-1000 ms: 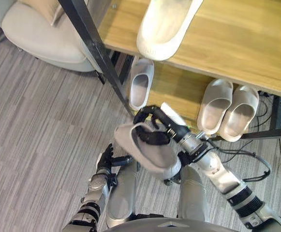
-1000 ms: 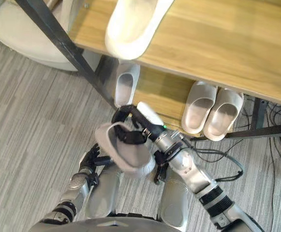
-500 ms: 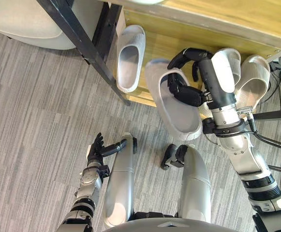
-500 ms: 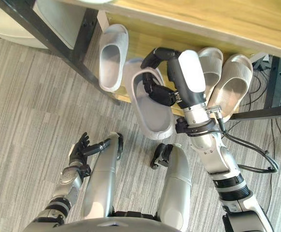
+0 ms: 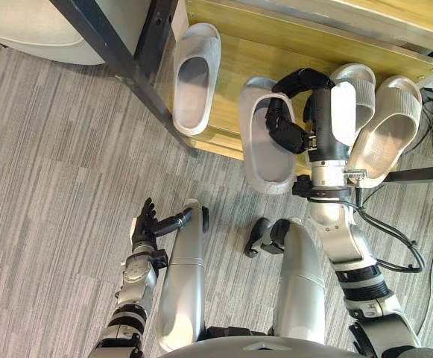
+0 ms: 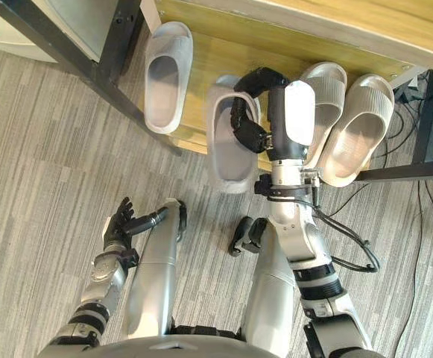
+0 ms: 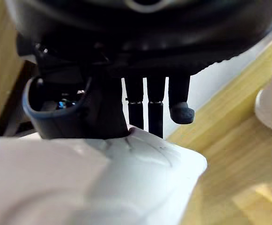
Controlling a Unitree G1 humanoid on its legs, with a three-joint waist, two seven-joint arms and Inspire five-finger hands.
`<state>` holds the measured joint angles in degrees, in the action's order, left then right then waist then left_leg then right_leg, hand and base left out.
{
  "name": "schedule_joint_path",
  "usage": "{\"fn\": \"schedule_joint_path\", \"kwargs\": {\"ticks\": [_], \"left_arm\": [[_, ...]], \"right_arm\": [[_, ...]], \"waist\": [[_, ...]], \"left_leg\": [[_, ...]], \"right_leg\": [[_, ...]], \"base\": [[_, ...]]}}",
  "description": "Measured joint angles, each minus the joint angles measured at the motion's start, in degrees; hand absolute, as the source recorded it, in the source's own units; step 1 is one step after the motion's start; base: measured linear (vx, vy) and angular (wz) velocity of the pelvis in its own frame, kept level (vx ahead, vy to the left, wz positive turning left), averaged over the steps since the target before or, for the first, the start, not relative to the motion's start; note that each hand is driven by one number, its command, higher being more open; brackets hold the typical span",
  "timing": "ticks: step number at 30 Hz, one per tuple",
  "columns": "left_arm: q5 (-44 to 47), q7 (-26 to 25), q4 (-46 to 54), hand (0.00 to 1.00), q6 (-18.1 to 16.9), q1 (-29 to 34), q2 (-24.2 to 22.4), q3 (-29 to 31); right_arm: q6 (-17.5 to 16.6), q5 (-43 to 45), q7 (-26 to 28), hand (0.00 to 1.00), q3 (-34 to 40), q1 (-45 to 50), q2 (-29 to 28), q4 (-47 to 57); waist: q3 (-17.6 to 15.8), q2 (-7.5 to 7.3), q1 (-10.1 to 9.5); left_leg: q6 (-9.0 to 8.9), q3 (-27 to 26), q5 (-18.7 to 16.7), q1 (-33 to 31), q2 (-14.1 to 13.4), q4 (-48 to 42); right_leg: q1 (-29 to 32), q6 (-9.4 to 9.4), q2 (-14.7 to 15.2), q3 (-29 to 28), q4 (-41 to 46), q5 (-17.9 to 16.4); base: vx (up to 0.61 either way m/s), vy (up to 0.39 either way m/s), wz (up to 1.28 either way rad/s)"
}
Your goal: Organize the slippers on the shoe rack
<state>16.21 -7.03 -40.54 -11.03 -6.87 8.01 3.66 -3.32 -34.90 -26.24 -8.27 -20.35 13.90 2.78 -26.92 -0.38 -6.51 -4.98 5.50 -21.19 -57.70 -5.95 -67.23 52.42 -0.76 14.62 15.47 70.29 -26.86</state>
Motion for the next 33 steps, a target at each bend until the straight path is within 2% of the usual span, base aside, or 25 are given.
{"fn": "schedule_joint_path", "kwargs": {"ticks": [5, 17, 18, 24, 33], "left_arm": [[0.00, -0.30, 1.58, 1.00, -0.10, 0.06, -0.49, 0.00], [0.09, -2.62, 2.23, 1.00, -0.68, -0.20, -2.33, -0.07], [0.09, -2.64, 2.23, 1.00, -0.79, -0.20, -2.60, -0.07], [0.08, -2.74, 1.60, 1.00, -0.79, -0.20, -3.42, -0.17], [0.08, -2.95, 0.65, 1.00, -0.47, -0.20, -3.91, -1.19]], "right_arm": [[1.94, 0.05, -2.12, 0.00, 0.02, -4.60, -0.55, -6.51], [2.28, 1.37, -5.79, 0.00, 0.13, -16.38, -0.43, -16.24], [2.38, 1.38, -5.81, 1.00, 0.13, -17.16, -0.39, -16.79], [2.64, 1.93, -6.69, 1.00, -0.01, -19.49, -0.40, -19.47], [3.23, 7.87, -6.55, 1.00, -0.04, -21.40, -0.30, -24.15]], "waist": [[0.08, -0.09, -1.03], [0.69, -0.18, -2.63], [0.79, -0.17, -2.84], [1.80, -0.10, -3.46], [2.70, 0.47, -4.36]], "left_leg": [[-0.03, 0.49, 0.00, -1.99, 0.20, -1.01], [-0.92, 3.13, 0.49, -5.29, 2.46, -1.94], [-0.94, 3.23, 0.50, -5.41, 2.69, -1.95], [-1.07, 3.94, 0.58, -6.07, 3.99, -1.93], [-1.30, 4.29, 0.74, -6.24, 4.99, -2.01]], "right_leg": [[1.68, -0.48, 0.39, 0.34, 1.30, -0.51], [2.89, -1.47, 2.81, 3.22, 3.59, -2.44], [2.89, -1.56, 3.13, 3.44, 3.77, -2.64], [2.83, -1.44, 4.32, 4.38, 4.35, -3.55], [2.78, -1.67, 5.49, 4.75, 5.39, -4.40]], "base": [[0.01, -0.024, 0.04], [0.02, -0.027, 0.15], [0.04, -0.013, 0.18], [0.02, -0.001, 0.13], [0.01, 0.002, 0.07]]}}
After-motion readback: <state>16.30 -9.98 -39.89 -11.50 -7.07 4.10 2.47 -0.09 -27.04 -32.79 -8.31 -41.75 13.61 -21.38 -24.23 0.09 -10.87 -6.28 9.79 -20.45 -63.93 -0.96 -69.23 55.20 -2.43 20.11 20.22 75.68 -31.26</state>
